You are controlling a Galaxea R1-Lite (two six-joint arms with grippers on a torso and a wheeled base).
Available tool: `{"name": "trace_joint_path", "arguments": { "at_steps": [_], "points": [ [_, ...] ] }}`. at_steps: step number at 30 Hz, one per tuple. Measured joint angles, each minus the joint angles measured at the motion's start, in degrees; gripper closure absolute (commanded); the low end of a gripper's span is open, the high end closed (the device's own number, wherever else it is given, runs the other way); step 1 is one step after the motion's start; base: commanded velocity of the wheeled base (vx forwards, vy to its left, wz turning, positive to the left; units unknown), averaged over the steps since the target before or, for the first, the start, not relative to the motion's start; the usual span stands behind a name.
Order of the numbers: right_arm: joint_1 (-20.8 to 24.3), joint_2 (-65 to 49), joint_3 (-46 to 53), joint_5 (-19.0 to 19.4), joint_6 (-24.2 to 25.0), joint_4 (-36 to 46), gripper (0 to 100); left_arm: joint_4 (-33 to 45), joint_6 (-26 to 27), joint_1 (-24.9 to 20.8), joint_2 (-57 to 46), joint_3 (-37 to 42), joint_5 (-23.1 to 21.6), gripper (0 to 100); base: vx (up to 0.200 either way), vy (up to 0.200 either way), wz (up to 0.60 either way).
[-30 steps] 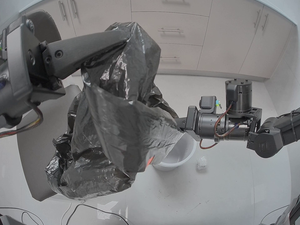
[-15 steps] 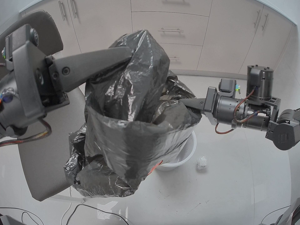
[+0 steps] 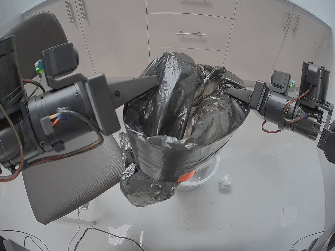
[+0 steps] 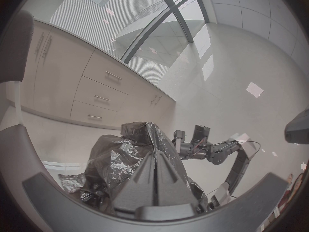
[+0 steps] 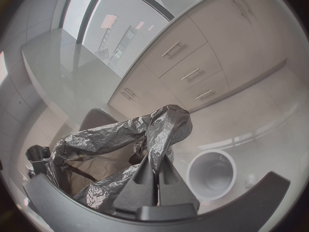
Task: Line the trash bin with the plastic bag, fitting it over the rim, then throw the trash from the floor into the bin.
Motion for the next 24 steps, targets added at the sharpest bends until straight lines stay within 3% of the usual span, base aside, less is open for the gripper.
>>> {"name": "trace_joint_path", "arguments": {
  "at_steps": [7, 15, 24],
  "points": [
    [1.40, -0.35, 0.20, -7.01, -5.19, -0.22, 100, -2.44, 0.96, 0.15, 4.27, -1.11, 7.29, 100, 0.000, 0.000, 0.00],
    [3.30, -0.26, 0.66, -10.69, -8.37, -0.61, 100, -12.24, 3.28, 0.28, 11.50, -1.52, 16.75, 100, 0.000, 0.000, 0.00],
    [3.77, 0.88, 2.17, -13.20, -11.00, -4.02, 100, -15.63, 3.73, 0.43, 17.31, -1.71, 18.74, 100, 0.000, 0.000, 0.00]
  ]
}}
